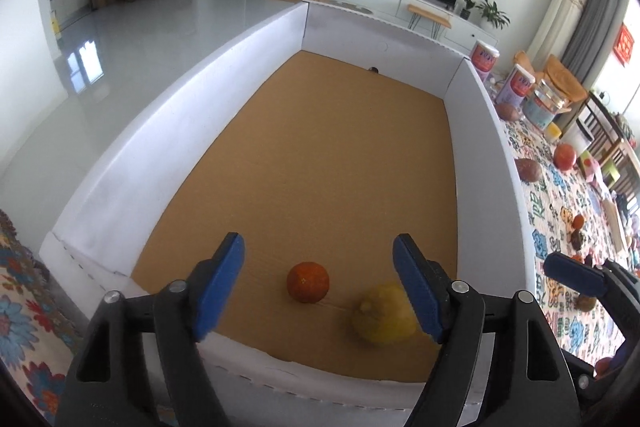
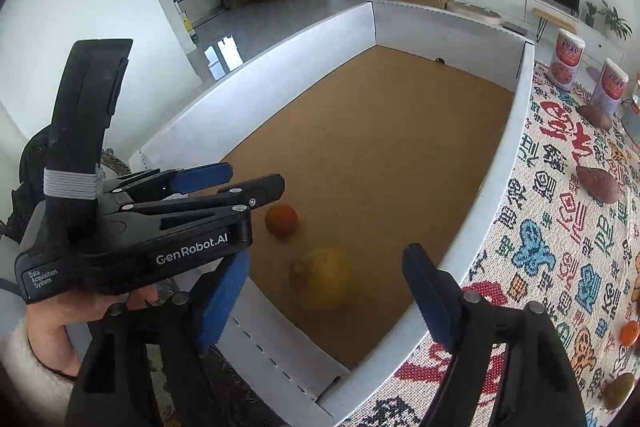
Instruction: Organize fruits
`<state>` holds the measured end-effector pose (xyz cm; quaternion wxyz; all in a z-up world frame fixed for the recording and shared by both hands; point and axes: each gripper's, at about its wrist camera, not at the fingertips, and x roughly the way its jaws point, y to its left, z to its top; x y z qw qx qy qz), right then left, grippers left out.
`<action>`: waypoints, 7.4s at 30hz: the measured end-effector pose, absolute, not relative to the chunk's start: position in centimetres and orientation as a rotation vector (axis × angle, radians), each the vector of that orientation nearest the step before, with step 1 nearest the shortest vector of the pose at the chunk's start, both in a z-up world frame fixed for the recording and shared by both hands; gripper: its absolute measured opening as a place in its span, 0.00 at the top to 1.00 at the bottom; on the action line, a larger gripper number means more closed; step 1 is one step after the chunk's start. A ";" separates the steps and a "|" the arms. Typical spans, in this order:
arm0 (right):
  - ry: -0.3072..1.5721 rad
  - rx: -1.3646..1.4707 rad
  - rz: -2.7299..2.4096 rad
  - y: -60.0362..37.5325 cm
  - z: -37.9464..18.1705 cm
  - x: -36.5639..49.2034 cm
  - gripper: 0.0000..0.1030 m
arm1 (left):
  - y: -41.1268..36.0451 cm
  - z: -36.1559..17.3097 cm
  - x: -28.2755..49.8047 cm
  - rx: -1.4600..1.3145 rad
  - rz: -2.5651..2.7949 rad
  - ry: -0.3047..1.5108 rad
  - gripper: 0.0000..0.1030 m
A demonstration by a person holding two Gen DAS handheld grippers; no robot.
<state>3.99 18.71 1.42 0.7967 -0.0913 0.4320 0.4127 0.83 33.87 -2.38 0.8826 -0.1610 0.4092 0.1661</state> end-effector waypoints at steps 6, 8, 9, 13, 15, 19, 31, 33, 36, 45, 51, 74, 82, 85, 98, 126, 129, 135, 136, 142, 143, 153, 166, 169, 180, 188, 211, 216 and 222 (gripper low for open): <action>0.815 -0.140 0.762 10.4 3.2 4.1 0.11 | 28.7 0.4 2.3 -0.246 0.286 0.765 0.24; 0.797 -0.137 0.704 6.9 2.9 3.8 0.10 | 26.5 1.1 3.2 -0.219 0.242 0.742 0.22; 0.789 -0.134 0.676 5.1 2.5 3.6 0.10 | 25.5 1.3 3.7 -0.203 0.219 0.736 0.21; 0.763 -0.118 0.521 -3.0 -0.4 2.4 0.09 | 21.5 0.9 5.8 -0.111 0.168 0.723 0.18; 0.777 -0.086 0.450 -6.5 -1.7 1.7 0.08 | 20.1 -0.1 6.9 -0.068 0.177 0.760 0.18; 0.776 0.009 0.348 -12.2 -2.8 0.2 0.08 | 17.9 -2.3 7.6 0.031 0.180 0.862 0.18; 0.705 0.079 0.197 -19.3 -1.6 -0.6 0.07 | 15.5 -2.7 4.0 0.158 0.225 0.869 0.18; 0.707 0.073 0.179 -19.8 -1.6 -0.4 0.07 | 15.4 -2.7 3.9 0.157 0.229 0.868 0.18; 0.705 0.046 0.146 -20.7 -1.3 -0.3 0.07 | 15.1 -1.8 3.4 0.157 0.296 0.793 0.18; 0.706 -0.080 -0.114 -25.0 -1.1 -0.2 0.00 | 9.5 3.3 0.2 0.059 0.173 0.501 0.13; 0.797 0.074 -0.141 -28.9 -3.3 0.7 0.00 | 3.4 -1.1 4.1 0.027 -0.032 0.693 0.13; 0.832 0.129 -0.149 -29.6 -4.4 1.2 0.00 | 4.1 -11.4 12.3 -0.020 0.039 0.916 0.12; 0.822 0.117 -0.158 -29.5 -4.3 1.1 0.00 | 4.1 -11.4 12.4 -0.015 0.039 0.919 0.10; 0.818 0.115 -0.161 -29.5 -4.2 1.1 0.00 | 4.1 -11.4 12.4 -0.015 0.039 0.919 0.10; 0.803 0.111 -0.163 -29.4 -4.1 0.9 0.00 | 5.6 -11.5 16.5 -0.037 0.075 0.963 0.05; 0.845 0.049 -0.217 -28.4 -4.5 1.6 0.00 | 5.9 -12.0 17.3 -0.040 0.088 0.937 0.01; 0.839 0.039 -0.213 -28.3 -4.4 1.6 0.00 | 5.9 -12.0 17.3 -0.040 0.088 0.937 0.01; 0.831 0.070 -0.201 -28.7 -4.3 1.3 0.00 | 5.9 -12.0 17.3 -0.040 0.088 0.937 0.01; 0.830 0.069 -0.201 -28.7 -4.3 1.3 0.00 | 5.9 -12.0 17.3 -0.040 0.088 0.937 0.01; 0.817 0.057 -0.205 -28.5 -4.1 1.1 0.00 | 5.9 -12.0 17.3 -0.040 0.088 0.937 0.01; 0.816 0.057 -0.205 -28.5 -4.1 1.1 0.00 | 5.9 -12.0 17.3 -0.040 0.088 0.937 0.01; 0.818 0.063 -0.205 -28.5 -4.1 1.0 0.00 | 5.9 -12.0 17.3 -0.040 0.088 0.937 0.01; 0.821 0.129 -0.180 -29.6 -4.3 0.9 0.00 | 5.9 -12.0 17.3 -0.039 0.088 0.936 0.01; 0.825 0.135 -0.175 -29.6 -4.4 1.0 0.00 | 5.9 -12.0 17.3 -0.039 0.088 0.936 0.00; 0.819 0.124 -0.184 -29.5 -4.2 0.9 0.00 | 5.9 -12.1 17.3 -0.039 0.089 0.937 0.00; 0.818 0.122 -0.184 -29.5 -4.2 0.8 0.00 | 5.9 -12.0 17.3 -0.039 0.089 0.936 0.01; 0.820 0.137 -0.168 -29.8 -4.2 0.9 0.00 | 5.9 -12.1 17.3 -0.039 0.089 0.936 0.01; 0.823 0.135 -0.166 -29.7 -4.2 1.0 0.00 | 5.9 -12.0 17.3 -0.039 0.089 0.936 0.01; 0.822 0.134 -0.167 -29.7 -4.3 1.1 0.00 | 5.9 -12.0 17.3 -0.039 0.089 0.936 0.00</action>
